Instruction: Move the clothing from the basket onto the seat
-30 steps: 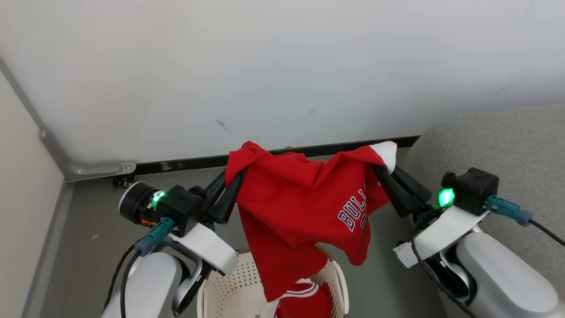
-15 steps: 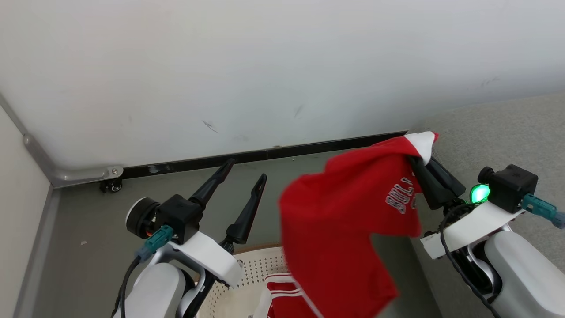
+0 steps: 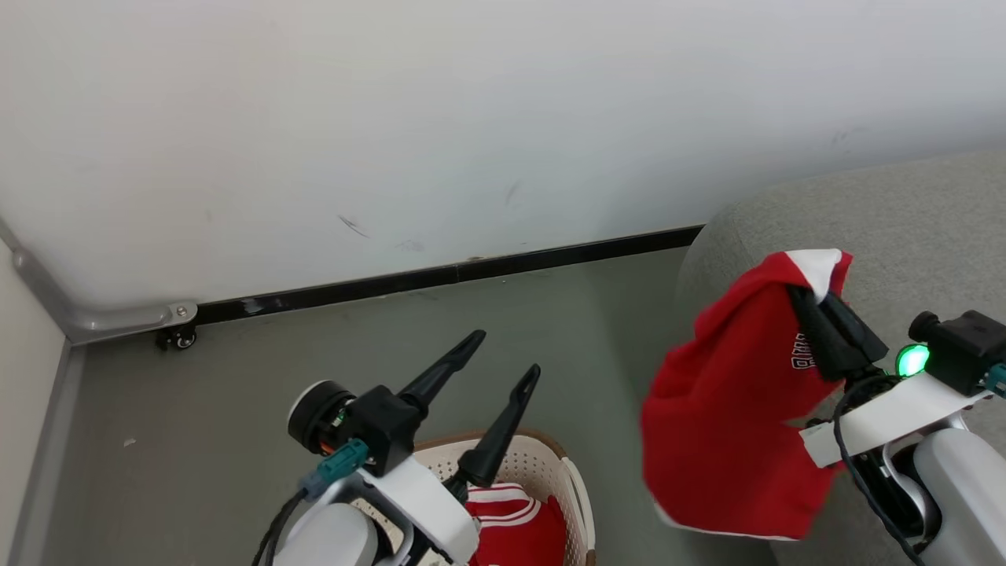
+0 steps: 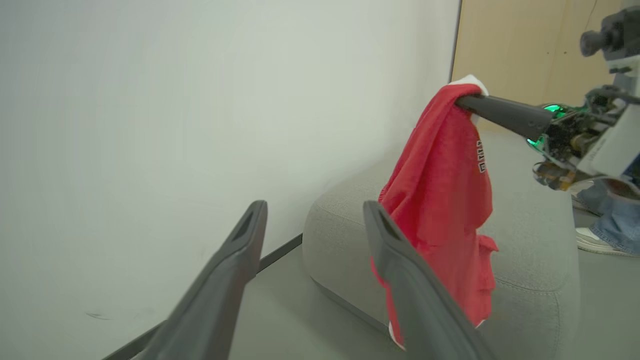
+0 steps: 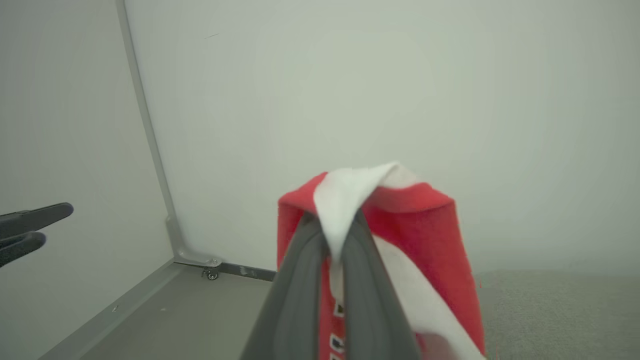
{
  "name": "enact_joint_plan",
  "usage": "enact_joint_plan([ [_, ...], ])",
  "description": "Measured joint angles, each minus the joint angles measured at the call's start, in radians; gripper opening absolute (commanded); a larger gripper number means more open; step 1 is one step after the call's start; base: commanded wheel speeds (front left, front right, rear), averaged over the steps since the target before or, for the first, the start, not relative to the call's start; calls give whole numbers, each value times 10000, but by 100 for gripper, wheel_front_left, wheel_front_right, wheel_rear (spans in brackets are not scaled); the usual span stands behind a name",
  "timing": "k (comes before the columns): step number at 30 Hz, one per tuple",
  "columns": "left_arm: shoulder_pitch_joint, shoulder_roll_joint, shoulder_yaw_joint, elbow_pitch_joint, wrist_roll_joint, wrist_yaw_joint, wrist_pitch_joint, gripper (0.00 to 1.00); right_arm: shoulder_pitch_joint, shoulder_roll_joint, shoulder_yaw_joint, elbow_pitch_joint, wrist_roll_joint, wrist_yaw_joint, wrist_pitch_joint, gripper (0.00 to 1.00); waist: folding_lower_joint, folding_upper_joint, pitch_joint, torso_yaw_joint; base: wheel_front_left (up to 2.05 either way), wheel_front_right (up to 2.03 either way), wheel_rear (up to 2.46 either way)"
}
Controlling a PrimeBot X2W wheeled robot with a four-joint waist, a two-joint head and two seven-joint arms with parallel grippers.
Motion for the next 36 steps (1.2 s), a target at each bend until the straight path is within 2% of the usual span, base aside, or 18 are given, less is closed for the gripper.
enact_joint_plan([
  [5,10,23,-788,-278,-194,0,-27,100,138,-58,-470,-132,-98,0,0,0,0,0,11,-164,0,0,0],
  [15,12,48,-1595,-585,-727,0,-46,100,546,-148,-1170,-334,-399,0,0,0,-1,0,42,-508,0,0,0],
  [29,11,117,-1969,-809,-1055,0,-58,100,1026,-144,-2011,-472,-717,0,0,0,0,0,143,-1023,0,0,0],
  [36,9,343,-2048,-813,-1030,0,-58,100,1107,-38,-2077,-387,-717,0,0,0,0,0,282,-1255,0,0,0],
])
